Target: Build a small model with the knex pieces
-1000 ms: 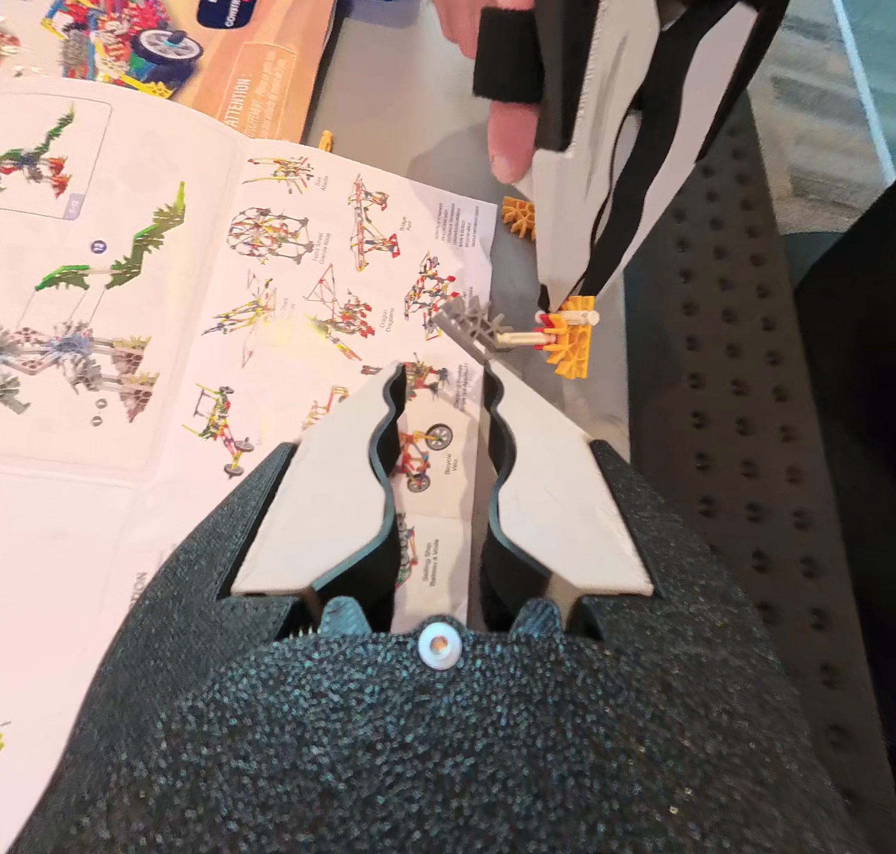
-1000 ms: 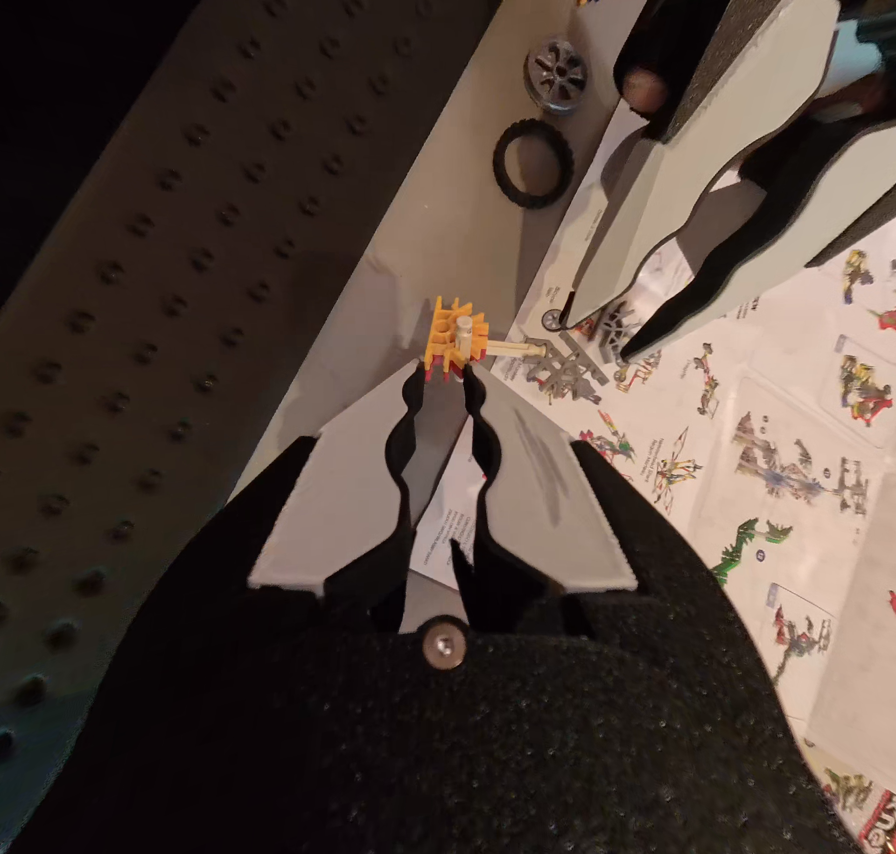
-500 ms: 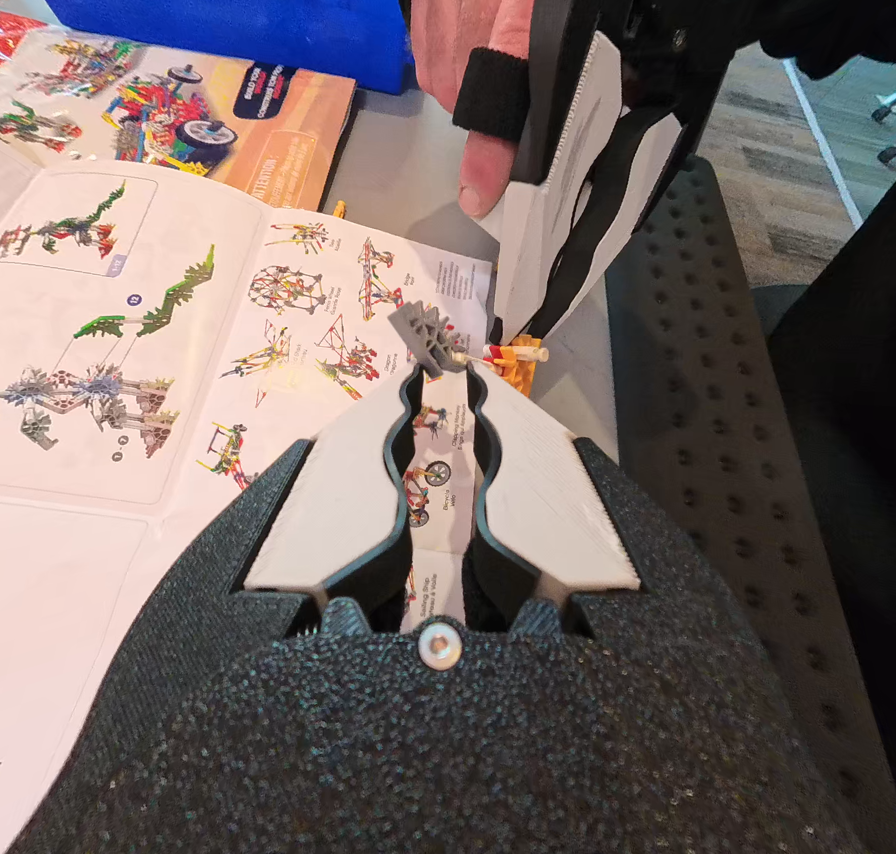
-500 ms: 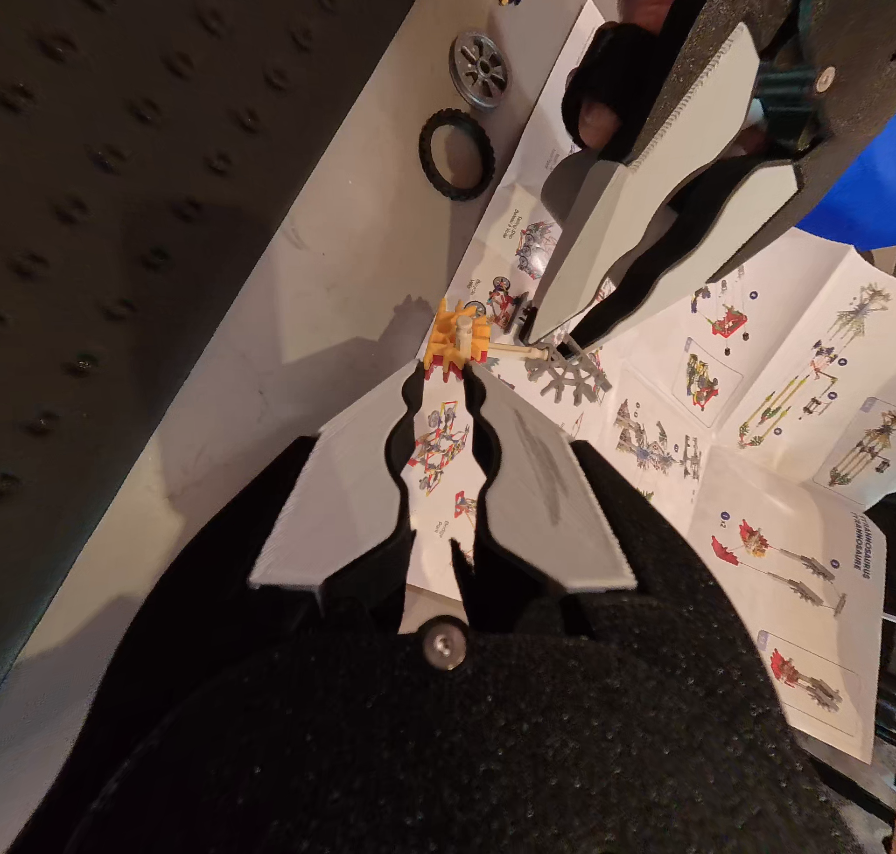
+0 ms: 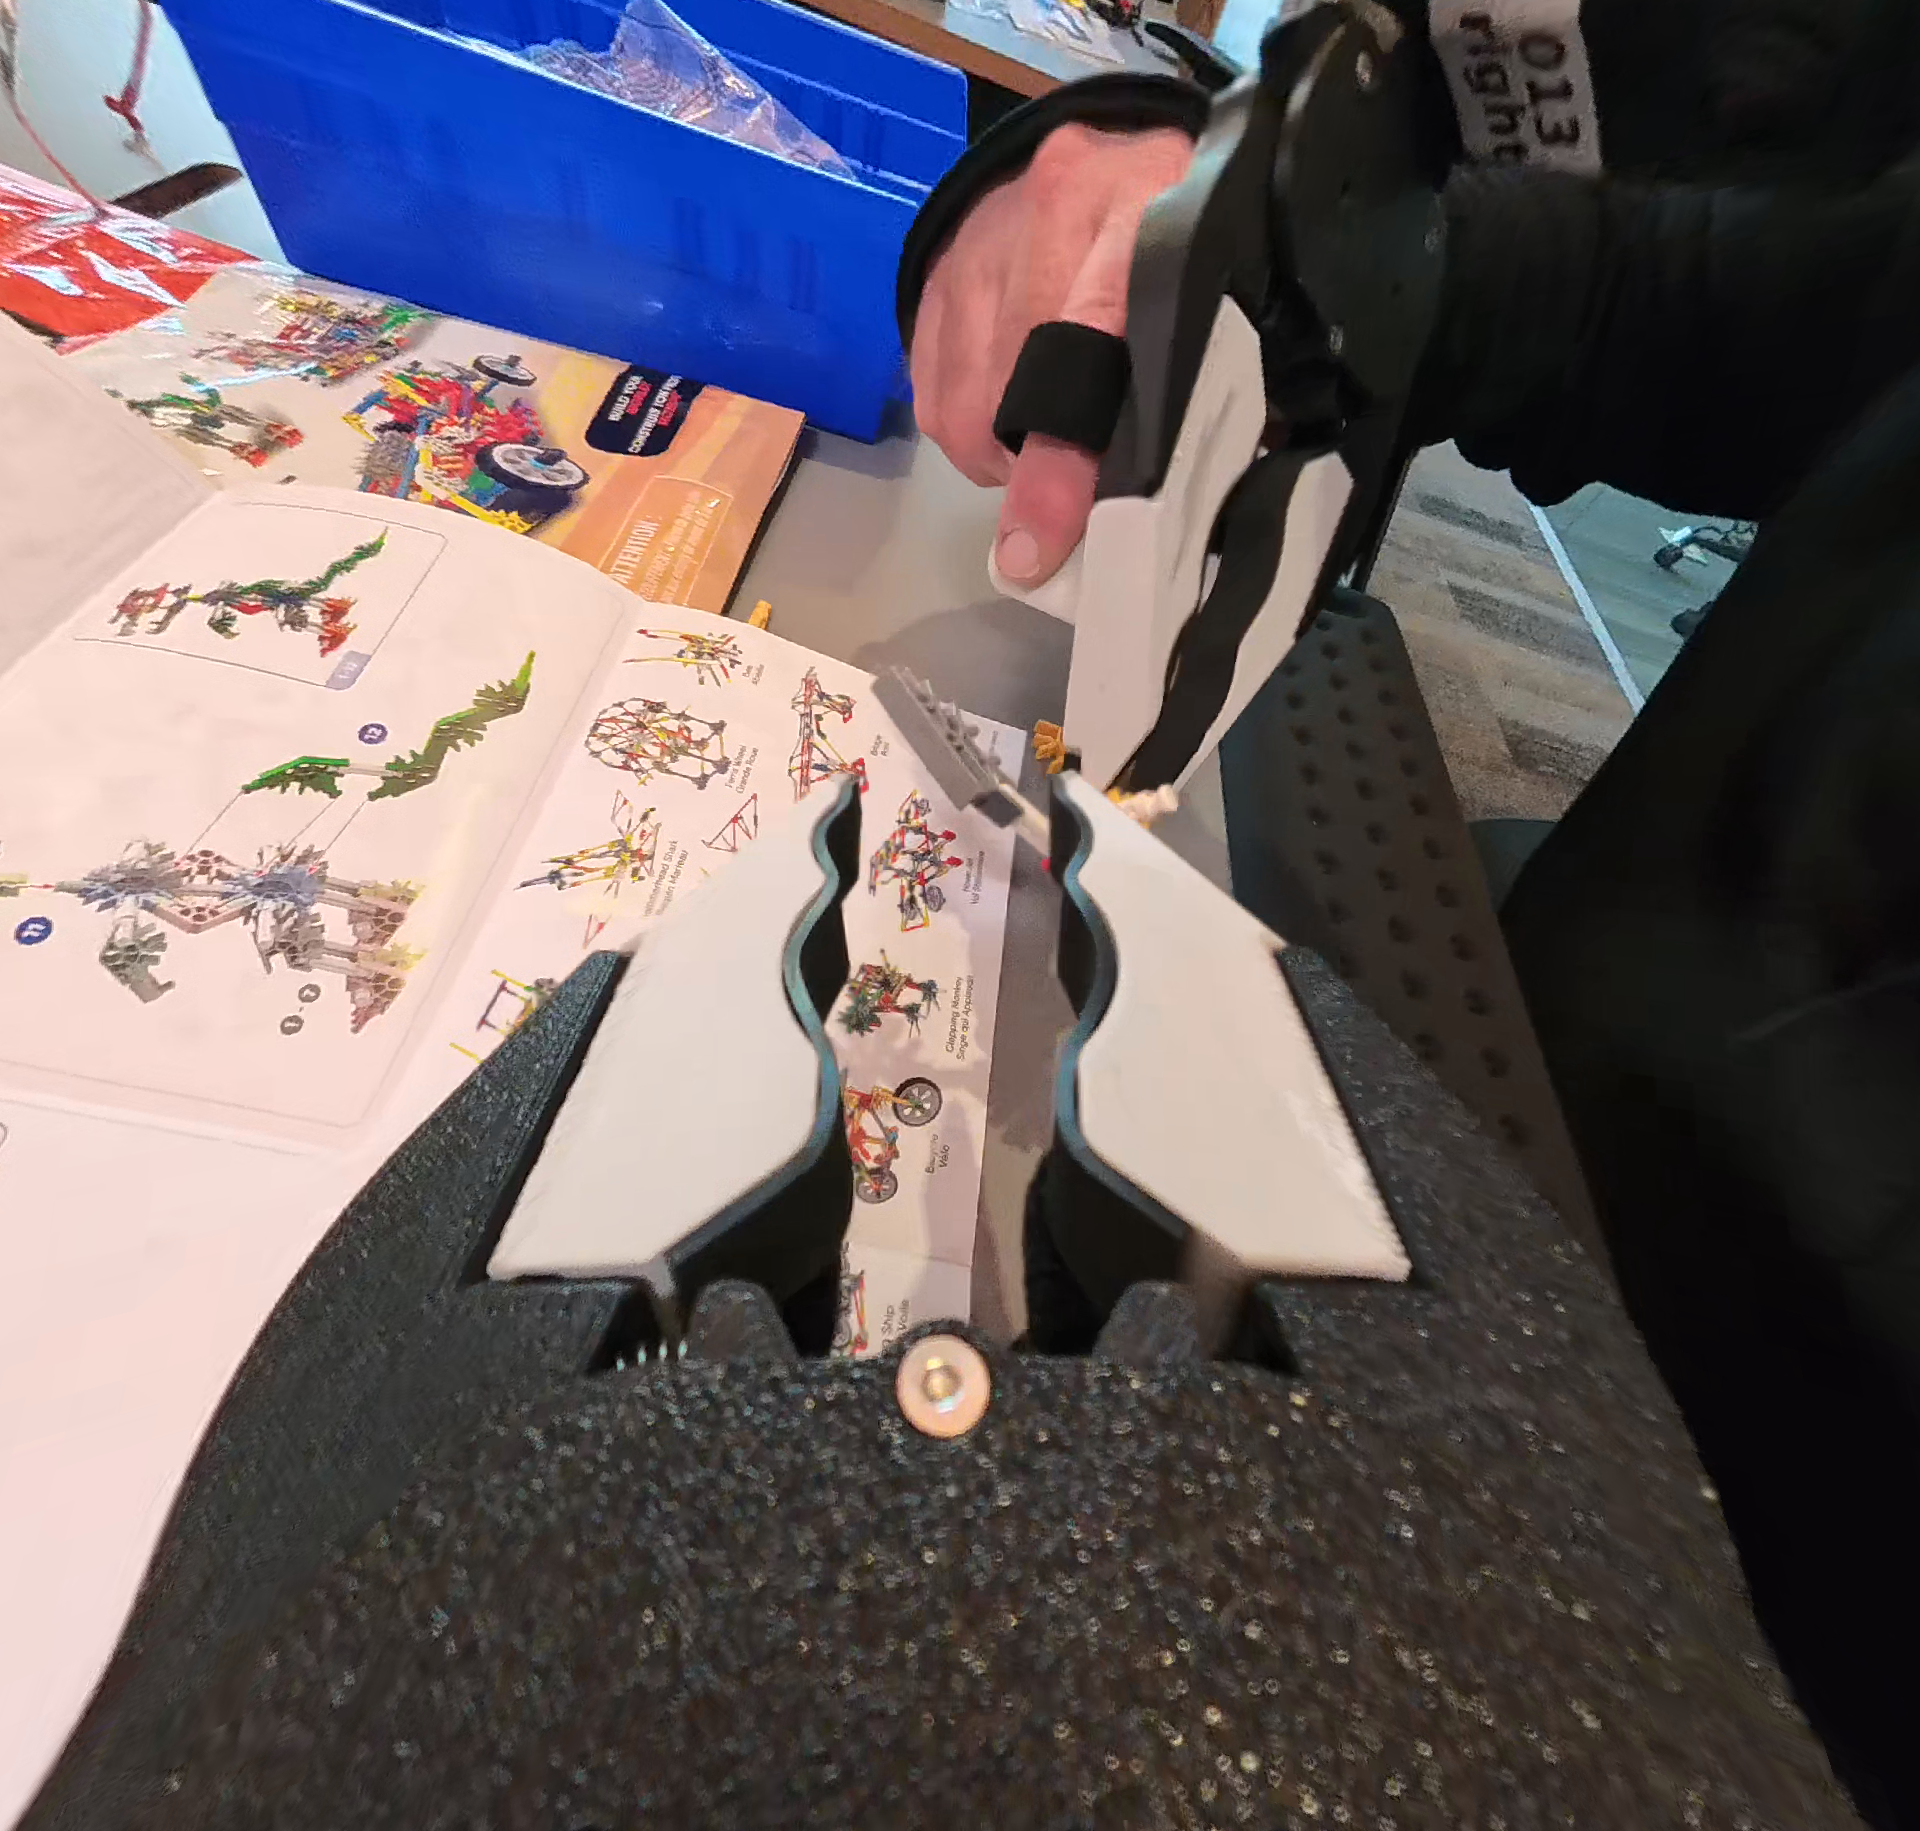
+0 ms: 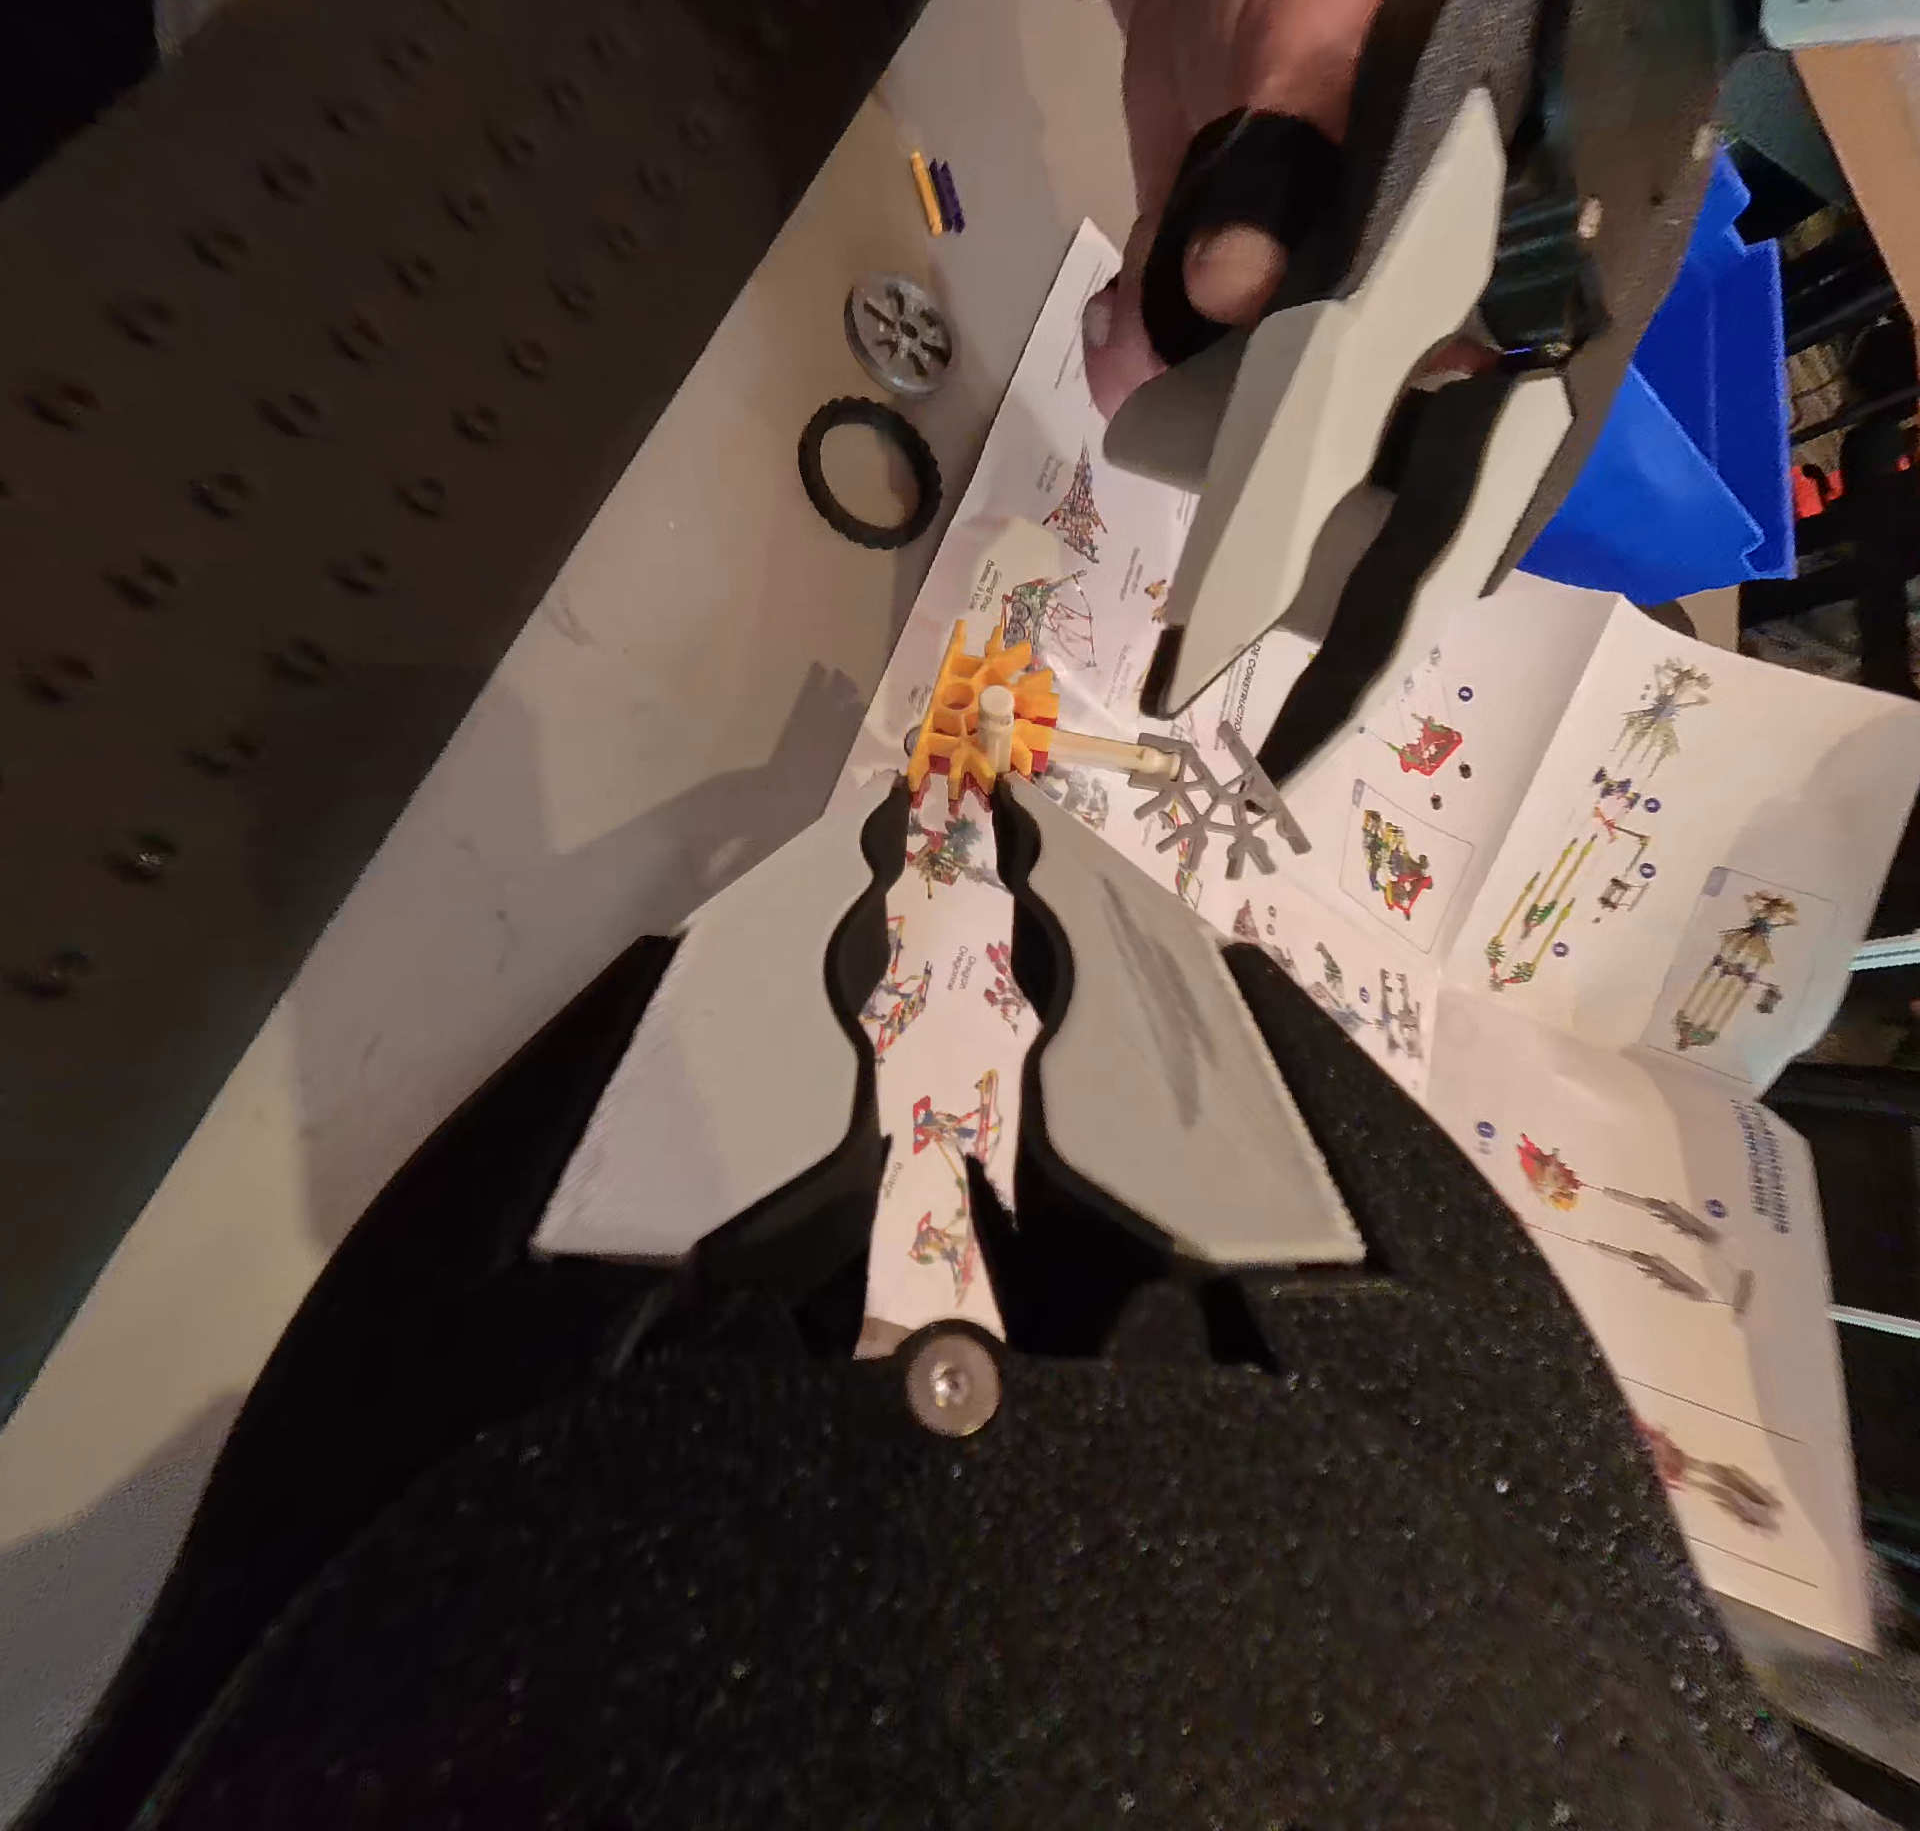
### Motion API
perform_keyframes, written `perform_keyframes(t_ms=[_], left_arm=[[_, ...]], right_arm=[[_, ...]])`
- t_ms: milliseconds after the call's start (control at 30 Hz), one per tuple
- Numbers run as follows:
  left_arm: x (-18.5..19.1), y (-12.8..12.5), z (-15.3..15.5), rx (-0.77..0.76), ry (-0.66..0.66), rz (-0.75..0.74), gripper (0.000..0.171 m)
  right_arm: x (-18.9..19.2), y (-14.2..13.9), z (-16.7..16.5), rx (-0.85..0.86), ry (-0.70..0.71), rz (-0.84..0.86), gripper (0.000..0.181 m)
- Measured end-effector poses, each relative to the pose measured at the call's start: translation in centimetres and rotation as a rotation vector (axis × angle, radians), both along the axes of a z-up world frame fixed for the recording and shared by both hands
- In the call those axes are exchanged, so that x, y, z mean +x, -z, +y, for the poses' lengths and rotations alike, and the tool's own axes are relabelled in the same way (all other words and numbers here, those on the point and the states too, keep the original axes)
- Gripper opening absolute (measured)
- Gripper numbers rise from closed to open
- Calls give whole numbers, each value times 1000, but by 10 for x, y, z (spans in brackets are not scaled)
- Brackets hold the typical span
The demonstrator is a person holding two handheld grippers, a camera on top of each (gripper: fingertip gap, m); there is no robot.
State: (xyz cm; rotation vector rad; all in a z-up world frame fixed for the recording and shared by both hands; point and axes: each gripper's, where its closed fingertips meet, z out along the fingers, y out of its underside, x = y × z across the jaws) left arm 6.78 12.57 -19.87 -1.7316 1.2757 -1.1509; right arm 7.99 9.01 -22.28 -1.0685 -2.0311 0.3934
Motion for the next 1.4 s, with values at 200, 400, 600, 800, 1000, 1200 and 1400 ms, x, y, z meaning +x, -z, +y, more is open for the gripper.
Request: perform_keyframes(t_ms=[200, 400, 600, 800, 1000, 1200, 1400], left_arm=[[5, 8, -7, 6, 27, 30, 15], [3, -2, -9, 6, 44, -25, 8], [0, -9, -13, 9, 78, -66, 7], [-3, -23, 5, 76, -27, -114, 5], [-3, -37, 9, 179, -74, -147, 5], [2, -42, 5, 269, -81, -145, 5], [4, -43, -1, 289, -54, -139, 5]], right_arm=[[-4, 10, -2, 219, -33, -71, 15], [-4, 7, 6, 299, -29, -44, 16], [-7, 1, 3, 164, -27, 40, 17], [-7, -13, 14, -61, 93, 114, 43], [-10, -13, 28, -496, 253, 174, 48], [-14, -14, 33, -580, 292, 212, 23], [-11, -15, 32, -610, 268, 218, 13]])
